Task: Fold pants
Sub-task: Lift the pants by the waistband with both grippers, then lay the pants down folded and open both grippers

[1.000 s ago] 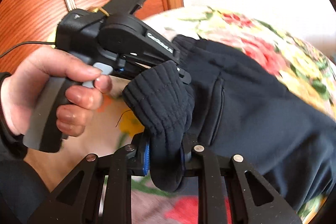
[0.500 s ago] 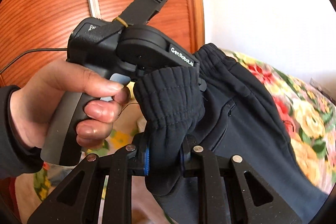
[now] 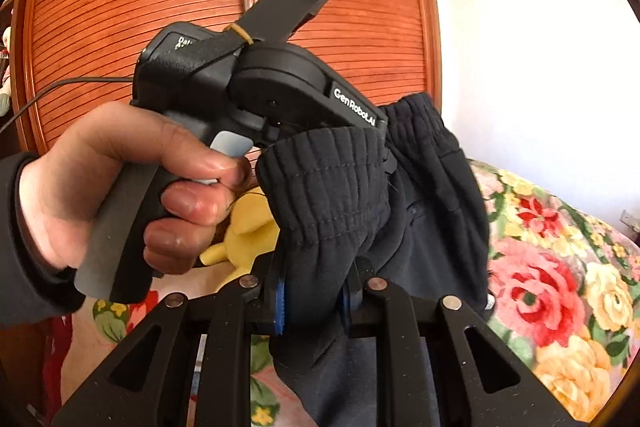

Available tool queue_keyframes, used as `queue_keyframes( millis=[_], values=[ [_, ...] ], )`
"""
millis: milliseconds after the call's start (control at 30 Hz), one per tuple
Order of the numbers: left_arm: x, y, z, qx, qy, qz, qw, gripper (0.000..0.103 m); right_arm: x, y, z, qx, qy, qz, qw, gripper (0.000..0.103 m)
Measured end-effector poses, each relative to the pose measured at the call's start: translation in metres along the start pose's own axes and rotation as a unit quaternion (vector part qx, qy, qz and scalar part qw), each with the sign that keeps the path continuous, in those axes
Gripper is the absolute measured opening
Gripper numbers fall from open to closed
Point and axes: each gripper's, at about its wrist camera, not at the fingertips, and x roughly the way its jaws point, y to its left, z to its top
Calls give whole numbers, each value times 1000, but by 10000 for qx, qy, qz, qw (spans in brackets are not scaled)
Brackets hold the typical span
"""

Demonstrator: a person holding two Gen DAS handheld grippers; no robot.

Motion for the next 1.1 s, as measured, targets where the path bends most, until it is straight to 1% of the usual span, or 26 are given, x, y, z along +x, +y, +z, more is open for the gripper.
queue_keyframes(
  millis=[133, 267, 367, 467, 567, 667, 767, 867, 967, 1100],
  values=[
    [24, -72, -9, 326, 93, -158, 9993, 23, -43, -40, -21, 193, -4, -348, 9992, 20],
    [60, -164, -23, 717, 221, -378, 9965, 23, -90, -97, -52, 385, 47, -833, 9958, 20],
    [84, -236, -32, 923, 353, -561, 9935, 23, -135, -141, -79, 620, 69, -1194, 9909, 20],
    [108, -301, -40, 1087, 488, -679, 9905, 23, -170, -174, -98, 773, 101, -1467, 9861, 20],
    [131, -354, -49, 1235, 618, -791, 9873, 23, -207, -211, -117, 959, 84, -1715, 9805, 20],
    [157, -408, -51, 1384, 745, -868, 9837, 23, -237, -237, -135, 1125, 74, -1898, 9753, 20],
    [189, -448, -52, 1540, 891, -927, 9797, 23, -266, -265, -157, 1313, 96, -2090, 9690, 20],
    [227, -472, -50, 1715, 1054, -973, 9747, 24, -294, -296, -179, 1456, 159, -2272, 9628, 20],
    [265, -506, -61, 1942, 1212, -953, 9688, 24, -321, -329, -212, 1633, 281, -2444, 9554, 20],
    [326, -541, -86, 2161, 1498, -905, 9606, 24, -330, -364, -257, 1916, 533, -2647, 9436, 20]
  ],
)
